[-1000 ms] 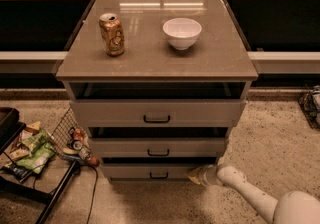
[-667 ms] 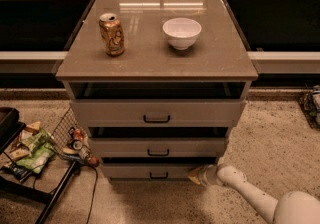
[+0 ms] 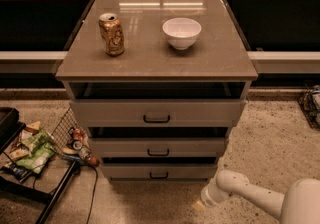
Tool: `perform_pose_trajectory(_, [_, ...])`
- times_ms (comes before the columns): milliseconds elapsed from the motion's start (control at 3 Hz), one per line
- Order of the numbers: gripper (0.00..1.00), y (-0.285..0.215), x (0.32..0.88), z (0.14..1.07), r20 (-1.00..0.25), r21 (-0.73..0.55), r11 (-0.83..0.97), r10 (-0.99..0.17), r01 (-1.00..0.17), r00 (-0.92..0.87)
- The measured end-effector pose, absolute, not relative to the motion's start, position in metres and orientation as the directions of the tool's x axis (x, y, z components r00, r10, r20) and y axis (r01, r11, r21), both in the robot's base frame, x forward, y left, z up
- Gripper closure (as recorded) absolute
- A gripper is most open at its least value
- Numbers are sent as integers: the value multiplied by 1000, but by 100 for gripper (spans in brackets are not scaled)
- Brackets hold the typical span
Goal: Close bottom drawer
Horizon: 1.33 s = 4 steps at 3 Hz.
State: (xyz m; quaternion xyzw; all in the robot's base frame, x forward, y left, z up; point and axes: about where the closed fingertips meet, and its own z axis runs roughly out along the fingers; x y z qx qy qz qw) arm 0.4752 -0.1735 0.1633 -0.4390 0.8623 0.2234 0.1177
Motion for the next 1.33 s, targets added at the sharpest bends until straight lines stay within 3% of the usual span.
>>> perform_pose_trajectory(667, [100,-235,377,260,-117,313,583,-760,-750,-640])
perform_pose_trajectory(1333, [100,-274,263,388,94,288,728,-668,-622,-738])
